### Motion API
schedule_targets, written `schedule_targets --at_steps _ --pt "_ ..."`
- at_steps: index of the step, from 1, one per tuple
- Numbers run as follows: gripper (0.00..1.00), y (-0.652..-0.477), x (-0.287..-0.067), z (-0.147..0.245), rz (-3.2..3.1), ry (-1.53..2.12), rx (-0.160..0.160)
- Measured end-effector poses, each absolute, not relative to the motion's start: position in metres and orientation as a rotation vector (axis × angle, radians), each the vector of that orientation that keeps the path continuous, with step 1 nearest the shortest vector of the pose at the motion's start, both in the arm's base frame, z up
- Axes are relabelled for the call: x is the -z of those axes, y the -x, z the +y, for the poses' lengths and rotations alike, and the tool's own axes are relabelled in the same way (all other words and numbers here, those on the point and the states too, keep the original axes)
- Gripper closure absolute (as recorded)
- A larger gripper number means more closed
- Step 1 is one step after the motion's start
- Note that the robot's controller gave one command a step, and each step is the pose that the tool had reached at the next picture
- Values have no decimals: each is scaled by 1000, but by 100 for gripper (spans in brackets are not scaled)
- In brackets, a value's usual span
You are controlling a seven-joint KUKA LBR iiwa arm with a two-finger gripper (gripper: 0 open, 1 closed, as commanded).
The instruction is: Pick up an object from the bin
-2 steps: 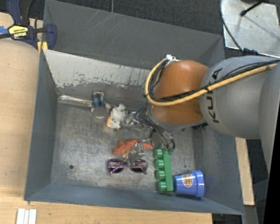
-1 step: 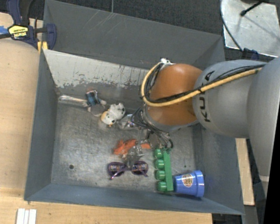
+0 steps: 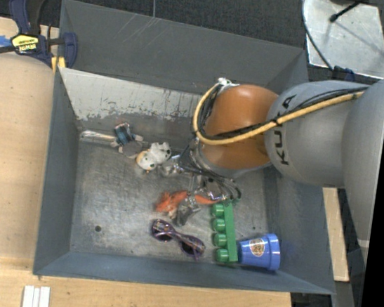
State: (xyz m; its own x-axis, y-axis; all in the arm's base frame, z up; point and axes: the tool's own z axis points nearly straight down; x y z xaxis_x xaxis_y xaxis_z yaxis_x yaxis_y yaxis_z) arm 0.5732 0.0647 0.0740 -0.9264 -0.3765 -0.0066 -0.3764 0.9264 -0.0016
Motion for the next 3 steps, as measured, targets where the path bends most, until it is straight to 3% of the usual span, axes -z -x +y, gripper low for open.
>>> schedule_targets --at_steps 1,2,3 --pt "0 -574 -75 64 3082 569 0" --pt "100 -578 -78 65 3068 595 -1" --pt "100 -578 -78 65 3068 595 -1"
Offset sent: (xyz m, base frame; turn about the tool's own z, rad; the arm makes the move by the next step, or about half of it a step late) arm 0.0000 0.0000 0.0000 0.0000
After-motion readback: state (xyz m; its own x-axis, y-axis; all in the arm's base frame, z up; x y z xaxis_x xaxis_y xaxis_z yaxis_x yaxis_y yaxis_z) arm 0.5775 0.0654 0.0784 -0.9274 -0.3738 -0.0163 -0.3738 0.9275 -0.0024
